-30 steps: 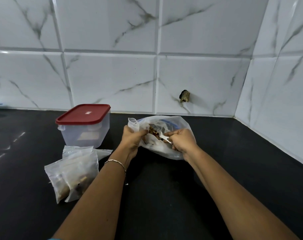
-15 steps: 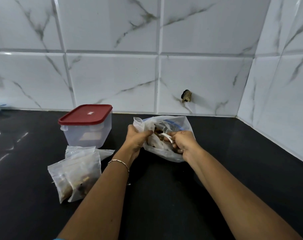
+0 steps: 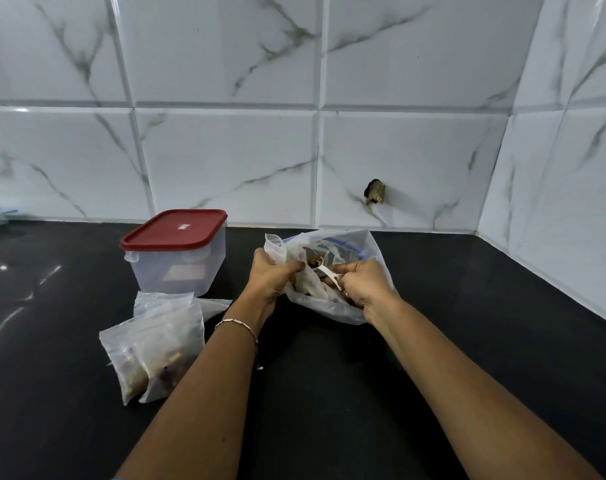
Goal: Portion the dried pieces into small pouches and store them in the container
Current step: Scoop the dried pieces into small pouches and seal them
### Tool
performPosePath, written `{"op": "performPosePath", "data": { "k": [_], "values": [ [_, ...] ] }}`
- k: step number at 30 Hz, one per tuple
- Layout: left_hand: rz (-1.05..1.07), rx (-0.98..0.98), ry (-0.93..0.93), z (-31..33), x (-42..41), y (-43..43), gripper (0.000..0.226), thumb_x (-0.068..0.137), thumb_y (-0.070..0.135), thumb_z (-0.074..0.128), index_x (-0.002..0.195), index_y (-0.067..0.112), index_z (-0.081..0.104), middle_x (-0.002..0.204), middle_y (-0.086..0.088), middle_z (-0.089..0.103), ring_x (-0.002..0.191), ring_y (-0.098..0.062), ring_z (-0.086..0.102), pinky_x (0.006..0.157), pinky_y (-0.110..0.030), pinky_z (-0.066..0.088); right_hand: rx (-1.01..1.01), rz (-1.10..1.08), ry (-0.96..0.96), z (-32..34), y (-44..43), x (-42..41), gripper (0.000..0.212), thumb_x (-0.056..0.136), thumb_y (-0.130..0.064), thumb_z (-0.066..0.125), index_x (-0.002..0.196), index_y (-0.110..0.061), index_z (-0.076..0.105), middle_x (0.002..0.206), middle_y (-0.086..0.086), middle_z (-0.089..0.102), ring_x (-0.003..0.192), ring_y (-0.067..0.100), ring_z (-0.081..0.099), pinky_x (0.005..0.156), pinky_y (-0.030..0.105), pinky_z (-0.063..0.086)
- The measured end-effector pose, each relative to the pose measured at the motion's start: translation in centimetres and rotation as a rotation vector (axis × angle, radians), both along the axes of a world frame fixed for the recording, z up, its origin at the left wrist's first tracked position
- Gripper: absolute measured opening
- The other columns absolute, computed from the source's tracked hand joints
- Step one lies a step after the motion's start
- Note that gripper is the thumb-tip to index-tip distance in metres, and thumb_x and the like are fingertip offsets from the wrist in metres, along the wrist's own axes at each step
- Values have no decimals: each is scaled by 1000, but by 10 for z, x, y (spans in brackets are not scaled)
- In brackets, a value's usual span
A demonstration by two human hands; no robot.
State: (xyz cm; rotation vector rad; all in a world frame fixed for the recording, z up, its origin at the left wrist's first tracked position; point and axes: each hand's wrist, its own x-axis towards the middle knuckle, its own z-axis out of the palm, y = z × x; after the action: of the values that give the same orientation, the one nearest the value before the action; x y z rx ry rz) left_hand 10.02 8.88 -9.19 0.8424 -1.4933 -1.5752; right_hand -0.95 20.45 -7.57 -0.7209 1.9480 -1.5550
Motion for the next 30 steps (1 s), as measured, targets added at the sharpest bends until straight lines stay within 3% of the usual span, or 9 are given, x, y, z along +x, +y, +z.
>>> {"op": "performPosePath", "data": {
  "k": [2,4,5,9,13,16,22,27,30],
  "values": [
    [19,-7,-19,2,1,2,55,76,4,77,120,9,45,106,-6,61,95,-16,62,75,-30,55,-17,17,-48,4,2,1,32,89,12,48,101,-5,72,90,9,72,66,6,68,56,19,54],
    [25,-18,-36,4,3,5,52,77,2,75,116,14,42,102,-2,57,92,-14,59,74,-27,52,-61,27,-130,11,8,5,33,91,14,41,91,-5,69,79,9,67,33,-1,50,31,13,34],
    [23,-26,-43,4,3,5,52,78,3,75,115,15,41,103,-2,57,94,-15,58,76,-29,52,-77,18,-150,14,10,4,34,91,14,40,90,-4,68,77,10,67,28,1,43,27,14,26],
    [59,-102,-111,7,7,10,53,77,10,77,113,16,39,112,-5,54,96,-15,56,75,-26,49,-59,32,-138,20,15,-1,36,90,12,38,94,-5,70,93,15,72,36,5,33,31,14,20],
    [181,-269,-293,12,13,11,61,73,26,80,120,12,43,127,-11,47,113,-25,52,96,-40,48,-49,86,-119,32,25,-1,33,91,11,40,95,-3,70,93,15,72,39,6,36,31,15,22],
    [271,-398,-406,20,18,15,63,74,33,78,123,12,44,130,-11,42,114,-27,51,96,-36,45,-38,133,-79,41,34,-3,31,92,9,42,100,-2,70,95,16,73,42,7,37,32,15,23],
    [282,-499,-369,37,23,28,64,63,46,75,116,20,50,118,-2,57,110,-25,56,91,-48,50,-74,206,-53,58,47,-9,31,90,9,45,99,-3,72,85,12,74,38,5,37,32,14,23],
    [176,-485,-365,45,26,37,77,57,54,78,122,23,48,120,3,59,112,-20,57,94,-45,50,-152,240,-78,71,61,-14,27,89,9,48,95,-1,73,85,14,73,38,6,36,30,13,21],
    [136,-498,-422,45,23,39,72,67,45,80,127,22,48,121,4,60,111,-19,57,97,-43,49,-183,229,-74,75,65,-18,29,89,8,47,94,-2,73,86,15,73,40,7,36,30,14,22]
  ]
}}
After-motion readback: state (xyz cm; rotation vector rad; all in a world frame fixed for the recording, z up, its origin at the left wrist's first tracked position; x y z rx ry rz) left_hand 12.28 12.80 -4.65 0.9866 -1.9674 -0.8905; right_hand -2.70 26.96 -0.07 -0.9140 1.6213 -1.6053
